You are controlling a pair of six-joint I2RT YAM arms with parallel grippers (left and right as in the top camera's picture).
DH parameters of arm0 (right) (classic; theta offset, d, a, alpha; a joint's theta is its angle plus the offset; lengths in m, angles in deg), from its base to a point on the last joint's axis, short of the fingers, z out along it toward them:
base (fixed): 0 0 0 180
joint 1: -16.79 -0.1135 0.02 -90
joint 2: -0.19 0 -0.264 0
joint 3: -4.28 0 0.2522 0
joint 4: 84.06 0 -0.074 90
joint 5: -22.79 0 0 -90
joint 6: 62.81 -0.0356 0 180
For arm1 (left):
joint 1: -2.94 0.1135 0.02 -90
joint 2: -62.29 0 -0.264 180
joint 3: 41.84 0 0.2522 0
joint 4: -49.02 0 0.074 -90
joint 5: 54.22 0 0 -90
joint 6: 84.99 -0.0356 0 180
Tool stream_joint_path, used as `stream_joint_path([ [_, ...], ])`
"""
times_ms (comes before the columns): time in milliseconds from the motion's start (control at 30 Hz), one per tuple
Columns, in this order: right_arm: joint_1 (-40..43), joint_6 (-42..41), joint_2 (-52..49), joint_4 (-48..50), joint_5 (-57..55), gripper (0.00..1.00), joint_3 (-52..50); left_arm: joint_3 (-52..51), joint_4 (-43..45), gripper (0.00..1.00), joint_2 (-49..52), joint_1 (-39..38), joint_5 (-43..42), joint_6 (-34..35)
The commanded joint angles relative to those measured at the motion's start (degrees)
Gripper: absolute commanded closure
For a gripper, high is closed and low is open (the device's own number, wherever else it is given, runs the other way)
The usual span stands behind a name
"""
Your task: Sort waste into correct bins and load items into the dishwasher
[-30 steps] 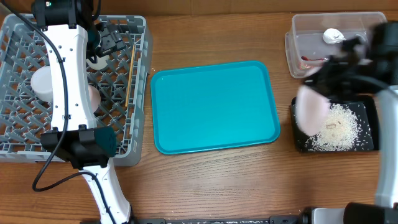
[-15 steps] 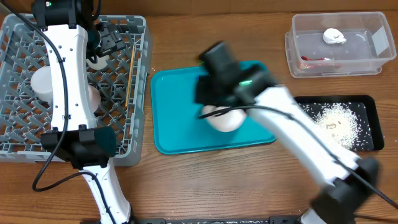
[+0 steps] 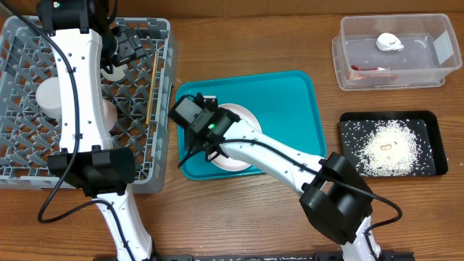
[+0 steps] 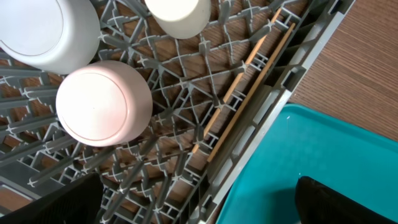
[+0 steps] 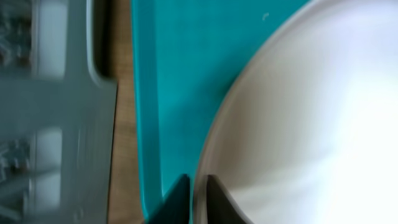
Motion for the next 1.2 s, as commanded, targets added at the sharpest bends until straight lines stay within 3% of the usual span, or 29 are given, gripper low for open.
stream_joint_path([
  [0, -0.72, -0.55, 1.22, -2.71, -0.96, 0.77, 3.98, 0.44, -0.07, 0.00, 0.13, -0.13, -0.26, 0.74],
  [67, -0.20, -0.52, 2.27, -6.60, -1.01, 0.57, 7.87, 0.44, -0.09, 0.00, 0.13, -0.13, -0.26, 0.74],
  [133, 0.90, -0.11, 3.63, -11.43, -1.05, 0.20, 13.16, 0.44, -0.07, 0.00, 0.13, -0.13, -0.26, 0.74],
  [200, 2.49, 0.61, 4.98, -16.83, -1.29, 0.00, 19.45, 0.44, -0.07, 0.00, 0.13, -0.13, -0.26, 0.74],
  [400, 10.75, 1.75, 8.52, -35.41, -5.53, 0.00, 38.58, 0.44, -0.07, 0.00, 0.13, -0.13, -0.26, 0.74],
  [533, 21.73, 1.81, 11.52, -46.53, -8.55, 0.00, 47.19, 0.44, -0.07, 0.00, 0.13, -0.13, -0.26, 0.74],
  [700, 37.24, 22.58, 14.99, -46.80, -7.85, 0.00, 48.00, 0.44, -0.07, 0.00, 0.13, -0.13, -0.26, 0.74],
  [767, 42.34, 27.15, 14.99, -46.80, -7.85, 0.00, 48.00, 0.44, -0.07, 0.00, 0.13, -0.13, -0.26, 0.74],
  [967, 52.92, 27.34, 14.53, -46.75, -7.39, 0.00, 47.45, 0.44, -0.07, 0.00, 0.13, -0.13, -0.26, 0.74],
  [1167, 56.78, 27.32, 14.53, -46.75, -7.39, 0.00, 47.45, 0.44, -0.07, 0.00, 0.13, -0.13, -0.26, 0.74],
])
